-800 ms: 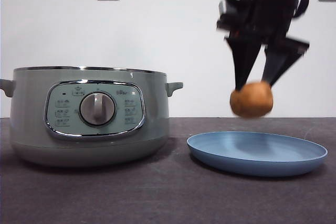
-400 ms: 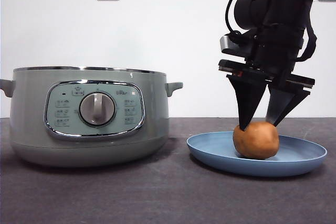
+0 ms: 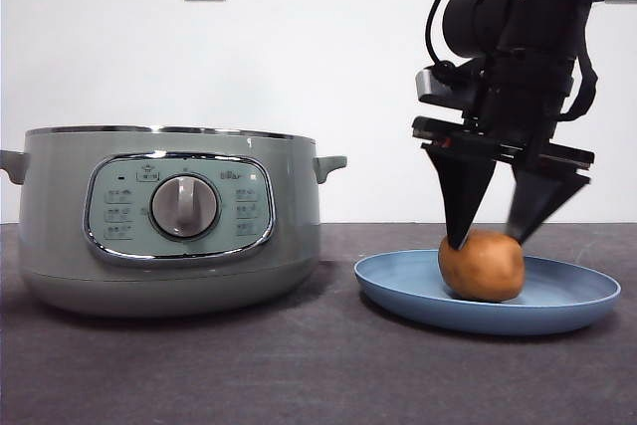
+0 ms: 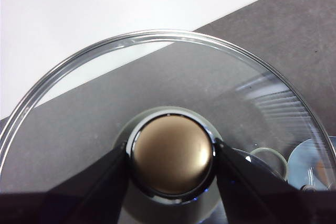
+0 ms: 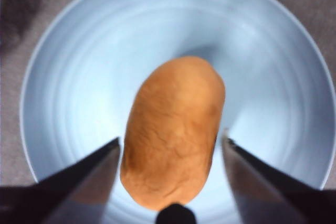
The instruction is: Take the potato out from the steamer,put the potato on the plate,close the lid
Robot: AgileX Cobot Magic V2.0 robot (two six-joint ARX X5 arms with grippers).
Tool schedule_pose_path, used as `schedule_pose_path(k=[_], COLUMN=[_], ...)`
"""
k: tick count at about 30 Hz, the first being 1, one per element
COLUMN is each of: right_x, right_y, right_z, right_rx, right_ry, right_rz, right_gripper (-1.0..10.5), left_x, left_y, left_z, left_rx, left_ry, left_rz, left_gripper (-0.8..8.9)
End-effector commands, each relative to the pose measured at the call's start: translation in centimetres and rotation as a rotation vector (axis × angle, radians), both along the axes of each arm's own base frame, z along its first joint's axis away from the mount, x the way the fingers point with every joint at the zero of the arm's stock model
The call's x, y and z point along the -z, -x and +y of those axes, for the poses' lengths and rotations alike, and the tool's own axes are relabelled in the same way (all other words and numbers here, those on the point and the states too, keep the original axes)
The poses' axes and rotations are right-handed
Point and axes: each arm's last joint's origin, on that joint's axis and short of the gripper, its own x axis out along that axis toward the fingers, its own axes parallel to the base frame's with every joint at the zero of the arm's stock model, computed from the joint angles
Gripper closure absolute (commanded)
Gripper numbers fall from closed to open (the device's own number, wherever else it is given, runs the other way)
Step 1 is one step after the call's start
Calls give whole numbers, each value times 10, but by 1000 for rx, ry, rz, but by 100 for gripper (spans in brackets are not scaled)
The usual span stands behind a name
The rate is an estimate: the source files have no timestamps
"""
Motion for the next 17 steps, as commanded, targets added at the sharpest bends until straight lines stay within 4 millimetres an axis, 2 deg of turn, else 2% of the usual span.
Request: schedule_pose_path(k=[1, 8, 12, 17], right_x=[-3, -51, -88, -125], right_y=[4, 22, 43, 70], right_z=[-1, -9, -18, -29], right_rx=[5, 28, 29, 45], right_ry=[-3, -71, -124, -186], right_rz=[-3, -140, -261, -389], right_gripper=[407, 411, 411, 411], left_x=[0, 0, 1, 1], left_y=[7, 7, 7, 7], left_z=[2, 1, 0, -1], left_rx=[6, 42, 105, 145], left_ry=[-21, -4, 18, 36], left_rz=[26, 33, 42, 49], left_gripper=[822, 822, 822, 822])
